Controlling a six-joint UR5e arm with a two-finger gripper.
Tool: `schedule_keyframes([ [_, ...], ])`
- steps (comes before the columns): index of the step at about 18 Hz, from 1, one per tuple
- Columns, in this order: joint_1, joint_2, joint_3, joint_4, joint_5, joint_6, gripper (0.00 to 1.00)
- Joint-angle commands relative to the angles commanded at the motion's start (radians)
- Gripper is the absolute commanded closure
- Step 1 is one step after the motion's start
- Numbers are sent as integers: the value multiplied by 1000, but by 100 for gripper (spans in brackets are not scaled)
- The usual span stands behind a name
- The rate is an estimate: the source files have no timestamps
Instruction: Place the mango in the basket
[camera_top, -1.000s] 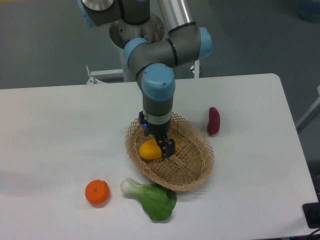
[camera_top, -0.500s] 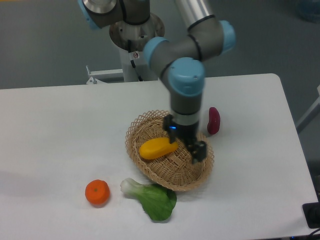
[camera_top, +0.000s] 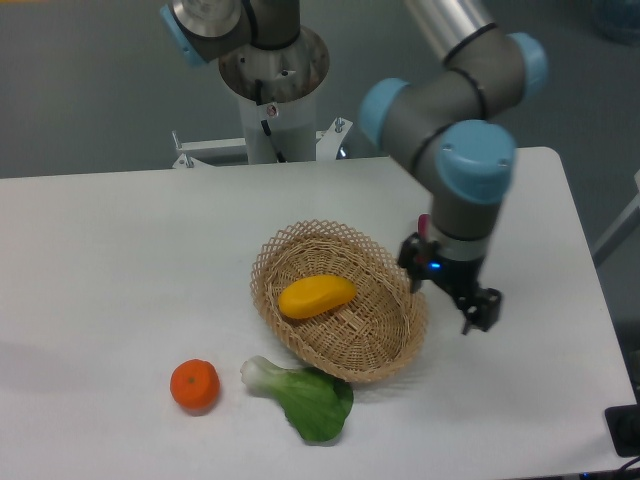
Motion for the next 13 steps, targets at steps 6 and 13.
schedule_keyframes([
  [6, 55, -60, 78, -15, 2, 84, 0],
  [13, 58, -100, 112, -15, 46, 104, 0],
])
